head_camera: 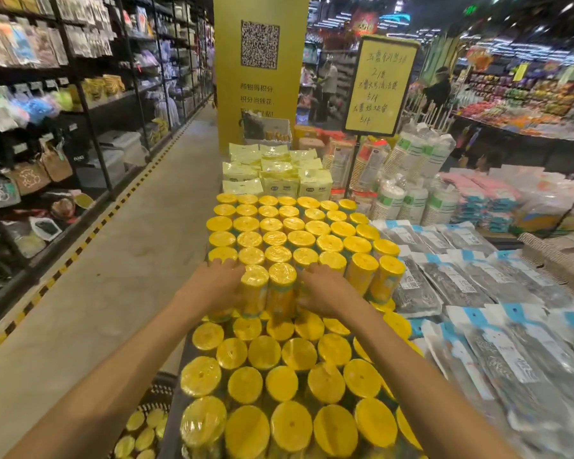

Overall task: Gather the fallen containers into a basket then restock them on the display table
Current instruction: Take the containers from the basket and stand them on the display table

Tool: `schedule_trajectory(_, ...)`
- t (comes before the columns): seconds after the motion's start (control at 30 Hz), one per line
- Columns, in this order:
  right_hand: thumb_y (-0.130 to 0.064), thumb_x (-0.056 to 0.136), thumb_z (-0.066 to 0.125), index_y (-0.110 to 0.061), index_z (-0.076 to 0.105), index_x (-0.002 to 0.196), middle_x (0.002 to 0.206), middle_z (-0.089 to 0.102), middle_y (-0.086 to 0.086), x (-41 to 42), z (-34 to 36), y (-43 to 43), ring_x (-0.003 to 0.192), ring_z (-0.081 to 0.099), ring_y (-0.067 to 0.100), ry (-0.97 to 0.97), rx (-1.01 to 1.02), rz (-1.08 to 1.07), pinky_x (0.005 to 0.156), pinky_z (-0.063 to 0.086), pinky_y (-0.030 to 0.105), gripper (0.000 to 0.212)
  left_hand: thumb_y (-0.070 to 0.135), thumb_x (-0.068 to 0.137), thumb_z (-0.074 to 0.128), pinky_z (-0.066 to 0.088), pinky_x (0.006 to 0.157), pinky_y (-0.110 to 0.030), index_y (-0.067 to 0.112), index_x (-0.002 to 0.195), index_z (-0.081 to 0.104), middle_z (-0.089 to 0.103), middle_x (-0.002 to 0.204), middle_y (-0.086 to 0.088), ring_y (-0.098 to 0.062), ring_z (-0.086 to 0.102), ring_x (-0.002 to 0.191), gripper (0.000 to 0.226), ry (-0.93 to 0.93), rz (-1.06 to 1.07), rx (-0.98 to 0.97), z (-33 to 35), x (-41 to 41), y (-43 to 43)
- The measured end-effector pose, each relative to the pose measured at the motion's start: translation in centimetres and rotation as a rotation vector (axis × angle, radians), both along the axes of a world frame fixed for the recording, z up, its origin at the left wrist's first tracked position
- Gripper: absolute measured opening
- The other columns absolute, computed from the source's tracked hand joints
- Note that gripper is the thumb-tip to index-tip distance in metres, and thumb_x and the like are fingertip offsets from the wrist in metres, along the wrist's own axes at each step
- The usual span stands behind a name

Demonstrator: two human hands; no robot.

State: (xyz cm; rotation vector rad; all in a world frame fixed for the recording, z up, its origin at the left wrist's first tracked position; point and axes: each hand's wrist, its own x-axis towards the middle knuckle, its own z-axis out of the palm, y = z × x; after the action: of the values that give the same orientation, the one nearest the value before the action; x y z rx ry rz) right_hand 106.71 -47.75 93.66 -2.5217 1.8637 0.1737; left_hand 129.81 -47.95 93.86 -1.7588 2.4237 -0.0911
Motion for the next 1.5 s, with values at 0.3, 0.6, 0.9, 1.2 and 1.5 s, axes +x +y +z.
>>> schedule_trajectory(0.3, -0.048, 0.088, 0.063, -0.02, 0.047, 0.138, 0.141, 0.046, 0.01, 7.2, -1.5, 7.5, 0.129, 0.043, 0.034, -0.051, 0.025, 0.015, 0.097, 0.046, 0.046, 0.06, 0.043, 0.097, 0.051, 0.033, 0.106, -0.036, 0.023, 0.147, 0.036, 0.039, 0.148, -0.007, -0.028, 0.039, 0.135, 0.056, 0.035, -0.015, 0.063, 0.6, 7.4, 10.3)
schedule_trajectory(0.6, -0.047, 0.089, 0.064, -0.015, 0.05, 0.136, 0.137, 0.046, 0.014, 16.4, -4.9, 16.1, 0.125, 0.045, 0.036, -0.11, 0.119, 0.023, 0.095, 0.046, 0.048, 0.059, 0.049, 0.095, 0.049, 0.037, 0.103, -0.042, 0.027, 0.142, 0.043, 0.049, 0.14, -0.005, -0.027, 0.044, 0.129, 0.052, -0.056, -0.031, 0.081, -3.0, 17.6, 18.9)
schedule_trajectory(0.9, -0.046, 0.089, 0.063, -0.014, 0.048, 0.136, 0.135, 0.046, 0.016, 26.2, -5.2, 19.3, 0.125, 0.044, 0.036, -0.063, 0.181, 0.087, 0.094, 0.046, 0.044, 0.059, 0.049, 0.094, 0.049, 0.04, 0.1, -0.043, 0.026, 0.14, 0.044, 0.048, 0.141, -0.005, -0.027, 0.046, 0.126, 0.052, 0.003, 0.051, 0.06, -4.2, 26.9, 22.2)
schedule_trajectory(1.2, -0.045, 0.092, 0.06, -0.017, 0.044, 0.142, 0.14, 0.042, 0.014, 37.7, -7.5, 19.2, 0.129, 0.042, 0.036, -0.014, 0.262, -0.041, 0.101, 0.043, 0.046, 0.06, 0.05, 0.093, 0.05, 0.044, 0.094, -0.043, 0.02, 0.134, 0.049, 0.054, 0.131, -0.008, -0.029, 0.051, 0.119, 0.05, 0.003, -0.02, 0.067, -7.3, 38.2, 22.4)
schedule_trajectory(1.5, -0.041, 0.093, 0.059, -0.014, 0.047, 0.137, 0.133, 0.05, 0.013, 45.4, -10.5, 20.2, 0.121, 0.051, 0.032, -0.14, 0.242, -0.221, 0.095, 0.047, 0.044, 0.053, 0.043, 0.095, 0.05, 0.044, 0.089, -0.042, 0.016, 0.136, 0.047, 0.056, 0.127, -0.011, -0.031, 0.051, 0.117, 0.049, 0.02, -0.203, 0.123, -9.7, 46.5, 19.5)
